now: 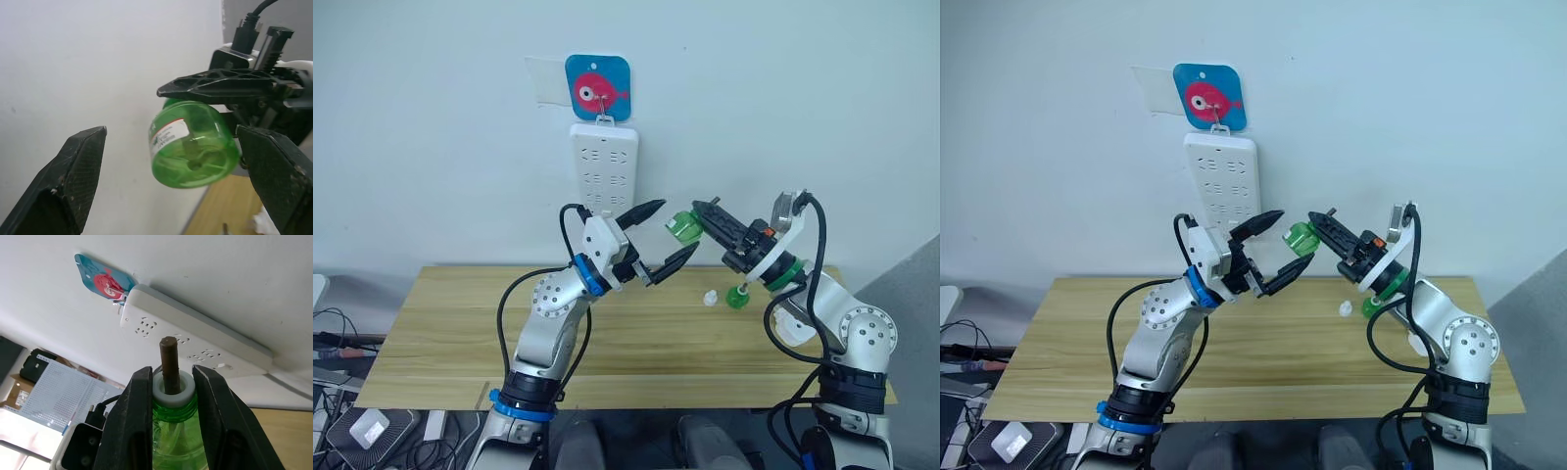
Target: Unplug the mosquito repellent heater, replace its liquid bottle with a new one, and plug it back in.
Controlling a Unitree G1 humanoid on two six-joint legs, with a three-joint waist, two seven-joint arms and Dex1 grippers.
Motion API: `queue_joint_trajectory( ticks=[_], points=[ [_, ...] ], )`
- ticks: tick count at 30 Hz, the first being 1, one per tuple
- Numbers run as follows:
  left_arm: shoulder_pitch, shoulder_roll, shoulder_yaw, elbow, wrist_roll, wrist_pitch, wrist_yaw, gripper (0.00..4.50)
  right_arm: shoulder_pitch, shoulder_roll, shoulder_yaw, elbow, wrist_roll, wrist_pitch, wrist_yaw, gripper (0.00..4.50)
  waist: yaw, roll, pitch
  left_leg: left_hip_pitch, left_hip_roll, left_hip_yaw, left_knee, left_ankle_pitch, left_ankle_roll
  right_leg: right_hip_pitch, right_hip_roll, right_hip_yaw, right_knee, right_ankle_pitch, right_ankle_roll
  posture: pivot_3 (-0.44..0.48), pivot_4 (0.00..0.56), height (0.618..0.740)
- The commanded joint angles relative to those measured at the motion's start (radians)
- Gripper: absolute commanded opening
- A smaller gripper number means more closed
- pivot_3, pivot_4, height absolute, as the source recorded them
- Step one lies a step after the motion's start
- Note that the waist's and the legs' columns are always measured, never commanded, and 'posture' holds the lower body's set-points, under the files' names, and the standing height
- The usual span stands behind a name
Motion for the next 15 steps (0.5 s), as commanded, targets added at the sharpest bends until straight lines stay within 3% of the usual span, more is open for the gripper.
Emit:
queue_joint_trajectory(
  ticks=[1,11,15],
  points=[
    [-0.011,-0.028,-0.024,-0.014,0.019,-0.055,0.030,4.50,-0.005,-0.016,0.020,-0.051,0.066,-0.035,-0.026,0.84,0.000,0.000,0.000,0.000,0.000,0.000,0.000,0.000,0.000,0.000,0.000,0.000,0.000,0.000,0.000,-0.094,0.152,0.740],
    [-0.002,-0.048,-0.052,-0.013,0.037,-0.072,0.071,4.50,0.001,-0.056,0.069,-0.067,0.109,-0.092,-0.045,0.84,0.000,0.000,0.000,-0.001,0.000,0.000,0.000,0.000,0.000,-0.001,0.000,-0.001,0.000,0.000,0.000,-0.094,0.141,0.740],
    [0.006,-0.041,-0.057,-0.013,0.033,-0.069,0.069,3.62,0.002,-0.070,0.081,-0.068,0.117,-0.106,-0.041,0.84,0.000,0.000,0.000,-0.002,0.000,0.000,0.000,0.000,0.000,-0.001,0.000,-0.001,0.000,0.000,0.000,-0.092,0.140,0.740]
  ],
)
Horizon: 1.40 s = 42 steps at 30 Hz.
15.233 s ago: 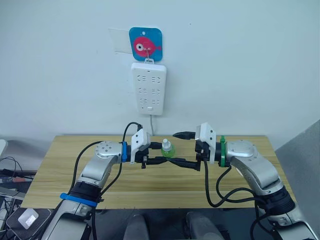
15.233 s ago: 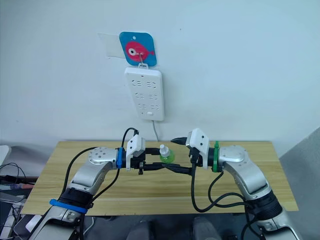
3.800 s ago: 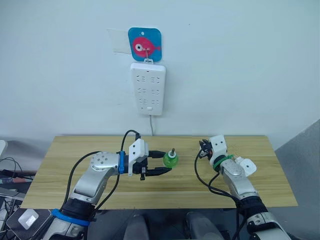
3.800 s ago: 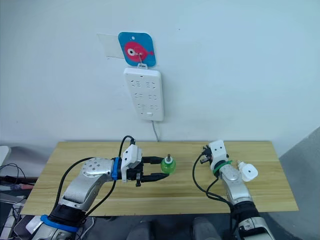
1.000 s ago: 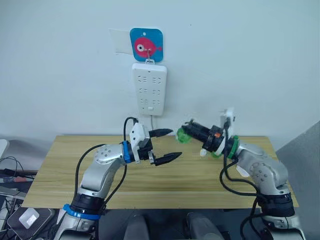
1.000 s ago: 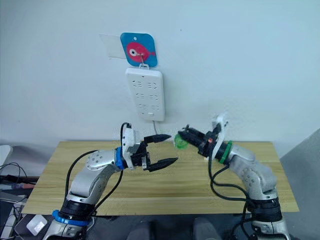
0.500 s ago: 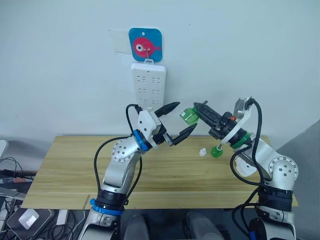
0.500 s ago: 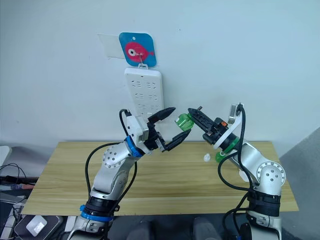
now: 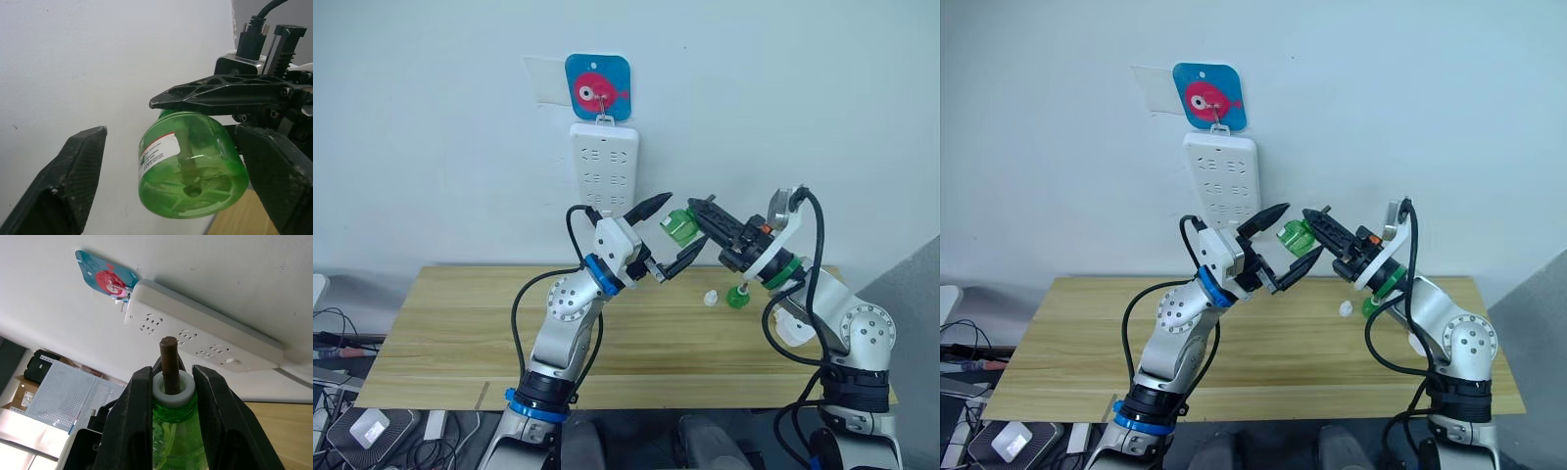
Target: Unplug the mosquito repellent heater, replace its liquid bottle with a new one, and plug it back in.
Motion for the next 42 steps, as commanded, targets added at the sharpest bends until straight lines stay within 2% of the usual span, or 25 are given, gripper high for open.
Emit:
queue_joint_trajectory(
  ticks=[1,4,15,21,23,25,26,29,31,35,39,42],
  points=[
    [0.006,-0.004,-0.009,-0.026,-0.005,-0.012,0.008,3.27,-0.007,-0.016,0.001,-0.047,0.035,-0.022,0.011,0.84,0.000,0.000,0.000,0.000,0.000,0.000,0.000,0.000,0.000,0.000,0.000,0.000,0.000,0.000,0.000,-0.094,0.138,0.740],
    [0.005,-0.007,-0.010,-0.026,-0.008,-0.008,0.016,2.32,-0.008,-0.023,0.008,-0.046,0.038,-0.033,0.012,0.84,0.000,0.000,0.000,0.000,0.000,0.000,0.000,0.000,0.000,0.000,0.000,0.000,0.000,0.000,0.000,-0.093,0.137,0.740],
    [-0.001,-0.022,-0.012,-0.031,0.003,0.024,0.055,2.26,-0.001,-0.049,0.037,-0.070,0.028,-0.049,0.018,0.84,0.000,0.000,0.000,0.000,0.000,0.000,0.000,0.000,0.000,0.000,0.000,0.000,0.000,0.000,0.000,-0.097,0.125,0.740],
    [-0.007,-0.007,0.000,-0.023,-0.009,0.027,0.051,2.26,0.020,-0.140,0.034,-0.075,0.018,-0.003,0.072,2.97,0.000,0.000,0.000,0.000,0.000,0.000,0.000,0.000,0.000,0.000,0.000,0.000,0.000,0.000,0.000,-0.104,0.127,0.740],
    [-0.016,0.001,0.011,-0.021,-0.019,0.036,0.047,2.26,0.061,-0.247,0.030,-0.089,-0.007,0.073,0.167,3.63,0.002,0.000,0.000,0.000,0.000,0.000,0.000,0.000,0.000,0.000,0.000,0.000,0.000,0.000,0.000,-0.106,0.133,0.740],
    [-0.022,0.013,0.020,-0.020,-0.032,0.046,0.037,2.26,0.111,-0.404,0.033,-0.113,-0.100,0.163,0.332,4.39,0.007,0.000,0.000,-0.001,0.000,0.000,0.000,0.000,0.000,0.000,0.000,0.000,-0.001,0.000,0.000,-0.108,0.139,0.740],
    [-0.024,0.019,0.025,-0.019,-0.038,0.051,0.032,2.26,0.136,-0.497,0.047,-0.119,-0.190,0.180,0.433,4.45,0.008,0.001,0.000,-0.002,0.000,0.000,0.000,0.000,0.000,-0.001,-0.001,0.000,-0.002,0.000,0.000,-0.108,0.142,0.740],
    [-0.023,0.039,0.033,-0.016,-0.051,0.058,0.014,2.26,0.195,-0.748,0.147,-0.090,-0.540,0.071,0.713,4.45,0.007,0.001,0.001,-0.002,-0.001,0.001,0.000,0.000,0.000,0.000,-0.002,-0.001,-0.003,0.000,0.000,-0.111,0.146,0.740],
    [-0.019,0.046,0.037,-0.010,-0.054,0.058,0.007,2.26,0.202,-0.839,0.211,-0.011,-0.749,-0.051,0.828,4.45,0.002,0.000,0.001,0.000,-0.001,0.002,0.000,0.000,0.000,0.000,-0.002,0.000,-0.002,0.000,0.001,-0.114,0.148,0.740],
    [-0.016,0.047,0.036,-0.004,-0.055,0.063,0.004,2.26,0.178,-0.913,0.320,0.137,-1.047,-0.217,0.966,4.45,0.000,0.000,0.001,0.003,-0.001,0.002,0.000,0.000,0.000,0.002,-0.001,0.001,-0.002,-0.001,0.002,-0.118,0.154,0.740],
    [-0.008,0.042,0.028,0.000,-0.047,0.059,0.003,2.26,0.109,-0.900,0.405,0.274,-1.262,-0.279,0.982,4.45,0.001,0.000,0.002,0.003,-0.001,0.003,0.000,0.000,0.000,0.002,-0.002,0.002,-0.003,0.000,0.000,-0.110,0.159,0.740],
    [-0.005,0.038,0.026,-0.003,-0.043,0.062,0.009,2.26,0.068,-0.864,0.431,0.367,-1.349,-0.289,1.000,4.45,0.001,0.000,0.002,0.003,-0.001,0.003,0.000,0.000,-0.001,0.002,-0.002,0.002,-0.003,0.000,0.000,-0.100,0.163,0.740]
  ],
)
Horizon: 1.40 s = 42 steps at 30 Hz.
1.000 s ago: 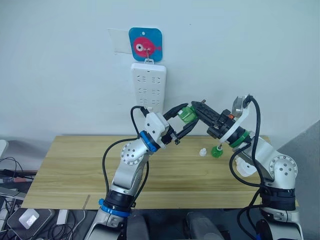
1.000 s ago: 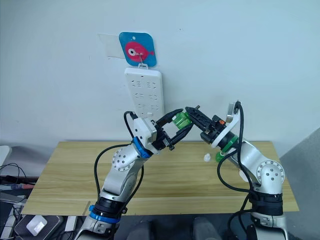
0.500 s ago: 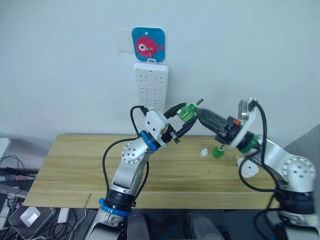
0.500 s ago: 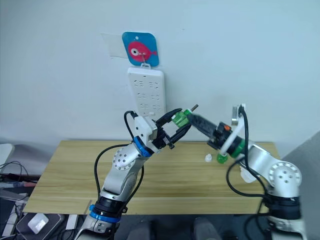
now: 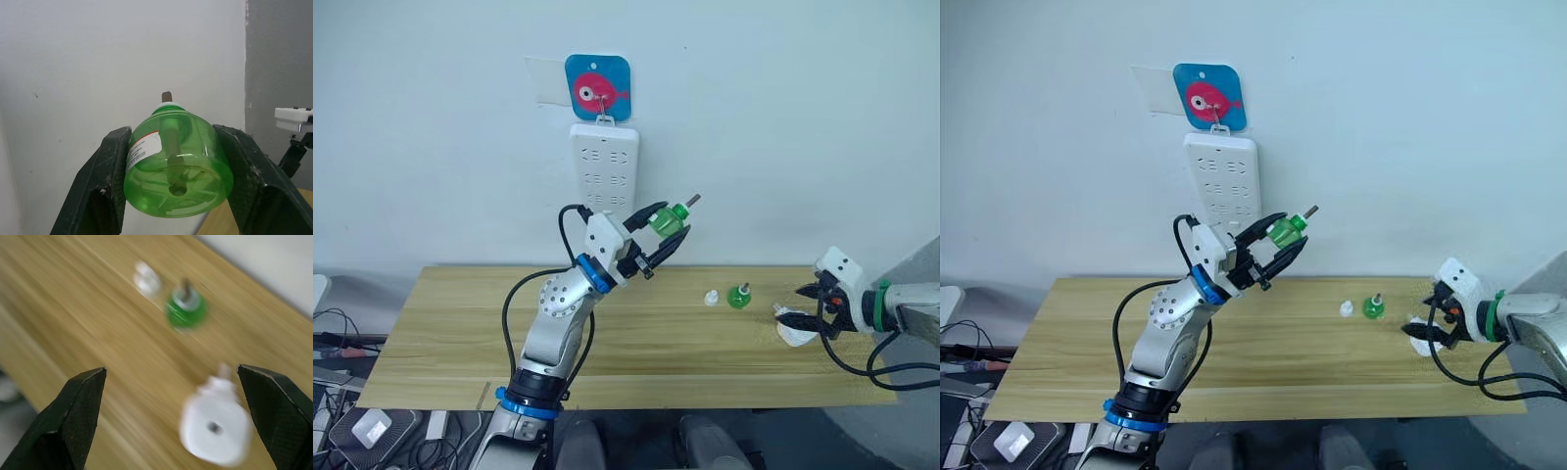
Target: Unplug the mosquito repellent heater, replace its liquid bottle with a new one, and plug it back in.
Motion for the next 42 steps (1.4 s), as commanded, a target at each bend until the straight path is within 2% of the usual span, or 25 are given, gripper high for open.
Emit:
queue_joint_trajectory(
  ticks=[1,5,10,23,29,41,42],
  points=[
    [0.000,-0.009,-0.007,-0.024,0.002,-0.003,0.011,2.26,-0.049,0.037,0.011,0.093,-0.104,-0.025,0.024,4.45,0.000,0.000,0.000,0.000,0.000,0.000,0.000,0.000,0.000,0.000,0.000,0.000,0.000,0.000,0.000,-0.097,0.165,0.740],
    [0.015,-0.014,-0.010,-0.046,0.003,0.009,0.027,2.26,-0.086,0.092,0.024,0.224,-0.184,-0.009,0.046,4.45,0.004,0.000,0.001,0.001,0.000,0.000,0.000,0.001,-0.002,0.001,0.000,0.000,0.000,0.000,0.000,-0.080,0.171,0.740],
    [0.036,-0.017,-0.011,-0.065,0.000,0.031,0.039,2.26,-0.084,0.122,0.026,0.307,-0.253,-0.020,0.082,4.45,0.009,0.001,0.003,0.001,-0.001,0.000,0.000,0.002,-0.003,0.001,-0.001,0.000,-0.001,0.000,0.000,-0.065,0.177,0.740],
    [0.034,-0.024,-0.023,-0.073,0.002,0.044,0.050,2.26,-0.139,0.235,0.006,0.390,-0.329,0.039,0.087,4.45,0.017,0.002,0.005,0.002,-0.001,-0.001,0.000,0.002,-0.003,0.004,-0.001,-0.001,-0.001,0.000,0.000,-0.042,0.180,0.740],
    [0.035,-0.023,-0.021,-0.084,0.000,0.054,0.052,2.26,-0.149,0.256,0.006,0.451,-0.373,0.003,0.082,4.45,0.038,0.003,0.005,0.002,-0.001,-0.001,0.000,0.002,-0.003,0.004,-0.001,-0.001,-0.002,0.000,0.000,-0.032,0.180,0.740],
    [0.059,-0.029,-0.033,-0.111,0.002,0.067,0.059,2.26,-0.166,0.290,0.008,0.527,-0.424,-0.031,0.104,4.45,0.046,0.003,0.006,0.002,-0.001,-0.001,0.000,0.002,-0.003,0.004,-0.001,-0.001,-0.002,0.000,0.000,-0.024,0.175,0.740],
    [0.059,-0.029,-0.033,-0.111,0.002,0.067,0.060,2.26,-0.169,0.291,0.007,0.535,-0.427,-0.036,0.105,4.29,0.046,0.003,0.006,0.002,-0.001,-0.001,0.000,0.002,-0.003,0.004,-0.001,-0.001,-0.002,0.000,0.000,-0.024,0.174,0.740]
  ],
)
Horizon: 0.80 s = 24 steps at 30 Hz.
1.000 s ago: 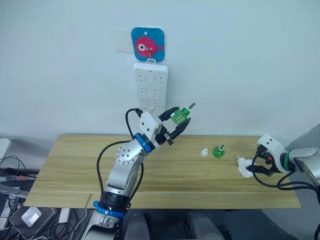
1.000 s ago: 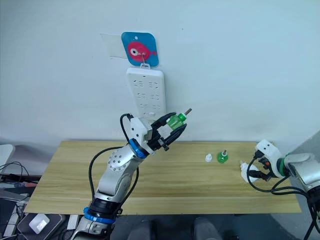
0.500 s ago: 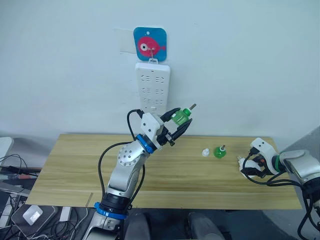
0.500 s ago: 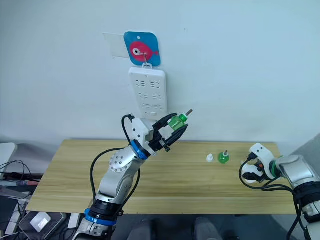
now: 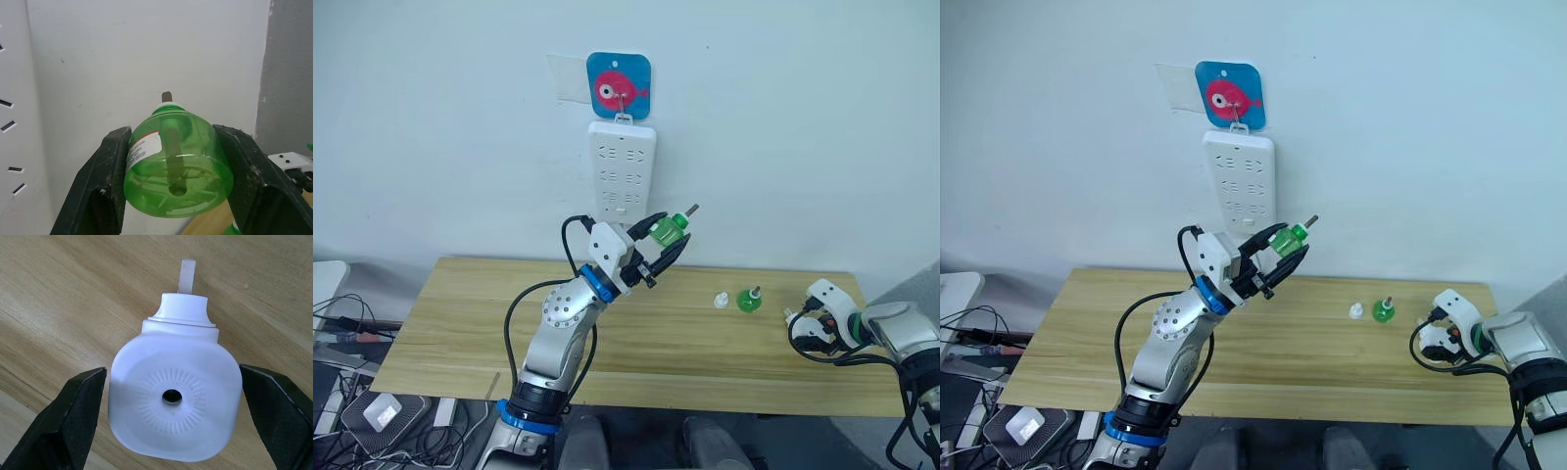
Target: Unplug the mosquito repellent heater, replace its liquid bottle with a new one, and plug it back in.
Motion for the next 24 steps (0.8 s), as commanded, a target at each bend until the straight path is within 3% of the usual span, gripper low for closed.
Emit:
queue_joint_trajectory(
  ticks=[1,5,8,11,14,16,20,24],
  points=[
    [-0.001,-0.008,-0.013,-0.050,-0.004,-0.008,0.004,2.26,-0.026,-0.001,-0.018,0.020,-0.018,-0.024,0.015,4.10,0.000,0.000,0.000,0.000,0.000,0.000,0.000,0.000,0.000,0.000,0.000,0.000,0.000,0.000,0.000,-0.024,0.171,0.740],
    [0.002,-0.008,-0.018,-0.050,-0.004,-0.011,0.004,2.26,-0.031,-0.003,-0.029,0.040,-0.025,-0.039,0.023,2.97,0.001,0.000,0.000,0.000,0.000,0.000,0.000,0.000,0.000,0.000,0.000,0.000,0.000,0.000,0.000,-0.028,0.165,0.740],
    [0.006,-0.004,-0.026,-0.051,-0.008,-0.010,-0.003,2.26,-0.021,-0.021,-0.057,0.009,0.005,-0.011,0.072,2.98,0.004,0.000,0.000,0.001,0.000,0.000,0.000,0.000,0.000,0.001,0.000,-0.001,0.000,0.000,0.000,-0.027,0.161,0.740],
    [0.013,0.012,-0.030,-0.062,-0.035,0.013,-0.037,2.26,0.013,-0.098,-0.106,-0.126,0.114,0.130,0.228,2.98,0.008,0.002,0.000,0.000,0.000,0.000,0.000,0.000,0.000,0.001,0.000,-0.001,-0.001,0.000,0.000,-0.037,0.158,0.740],
    [0.024,0.044,-0.028,-0.090,-0.144,0.121,-0.121,2.26,0.028,-0.211,-0.203,-0.310,0.352,0.404,0.434,2.98,0.008,0.007,0.002,0.000,-0.001,0.000,0.000,0.000,0.000,0.001,-0.001,-0.001,-0.002,0.000,0.000,-0.054,0.154,0.740],
    [0.024,0.072,-0.021,-0.110,-0.238,0.228,-0.175,2.26,-0.020,-0.248,-0.302,-0.367,0.516,0.624,0.486,2.98,0.003,0.007,0.002,0.000,-0.001,0.000,0.000,0.000,0.000,0.002,-0.001,-0.001,-0.002,0.000,0.000,-0.060,0.153,0.740],
    [0.003,0.125,0.012,-0.130,-0.397,0.423,-0.239,2.26,-0.131,-0.220,-0.461,-0.368,0.674,0.922,0.422,2.98,-0.017,0.006,0.002,0.002,-0.001,-0.002,0.000,-0.002,0.004,0.004,-0.001,-0.002,-0.001,0.000,0.000,-0.087,0.152,0.740],
    [-0.048,0.172,0.027,-0.132,-0.523,0.577,-0.308,2.26,-0.151,-0.185,-0.535,-0.433,0.867,1.019,0.309,2.98,-0.019,0.004,0.003,-0.001,-0.002,-0.005,0.000,-0.003,0.004,0.003,-0.001,-0.003,-0.005,0.000,0.000,-0.115,0.153,0.740]
  ],
)
